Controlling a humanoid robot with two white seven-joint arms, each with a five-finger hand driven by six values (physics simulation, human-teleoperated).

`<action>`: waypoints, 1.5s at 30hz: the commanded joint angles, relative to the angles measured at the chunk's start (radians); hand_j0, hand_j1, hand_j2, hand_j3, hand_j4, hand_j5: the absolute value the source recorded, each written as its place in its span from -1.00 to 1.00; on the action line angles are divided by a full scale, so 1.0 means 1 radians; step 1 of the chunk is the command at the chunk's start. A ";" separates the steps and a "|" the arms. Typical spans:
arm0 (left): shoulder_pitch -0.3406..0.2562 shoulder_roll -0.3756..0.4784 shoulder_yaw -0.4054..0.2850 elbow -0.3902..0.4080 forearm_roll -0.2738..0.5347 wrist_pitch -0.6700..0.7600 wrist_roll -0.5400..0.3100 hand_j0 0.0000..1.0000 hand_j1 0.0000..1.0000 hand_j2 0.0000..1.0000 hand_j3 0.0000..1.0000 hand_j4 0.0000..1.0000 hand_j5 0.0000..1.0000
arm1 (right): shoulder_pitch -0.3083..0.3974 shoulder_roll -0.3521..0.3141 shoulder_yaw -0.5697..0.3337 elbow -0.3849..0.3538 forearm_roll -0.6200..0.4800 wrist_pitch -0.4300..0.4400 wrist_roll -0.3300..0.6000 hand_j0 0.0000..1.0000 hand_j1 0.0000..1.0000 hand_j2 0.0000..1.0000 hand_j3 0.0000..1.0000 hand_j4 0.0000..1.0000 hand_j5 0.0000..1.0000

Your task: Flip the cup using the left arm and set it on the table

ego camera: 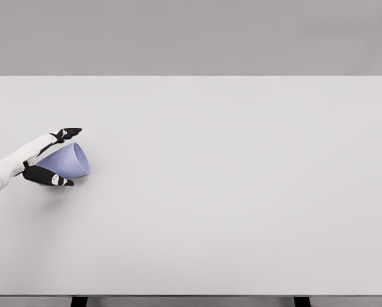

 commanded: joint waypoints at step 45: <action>-0.061 0.001 0.008 -0.034 0.012 -0.027 0.002 0.38 0.38 0.38 0.38 0.38 0.38 | 0.000 0.000 0.000 0.000 0.000 0.000 0.000 1.00 1.00 1.00 1.00 1.00 1.00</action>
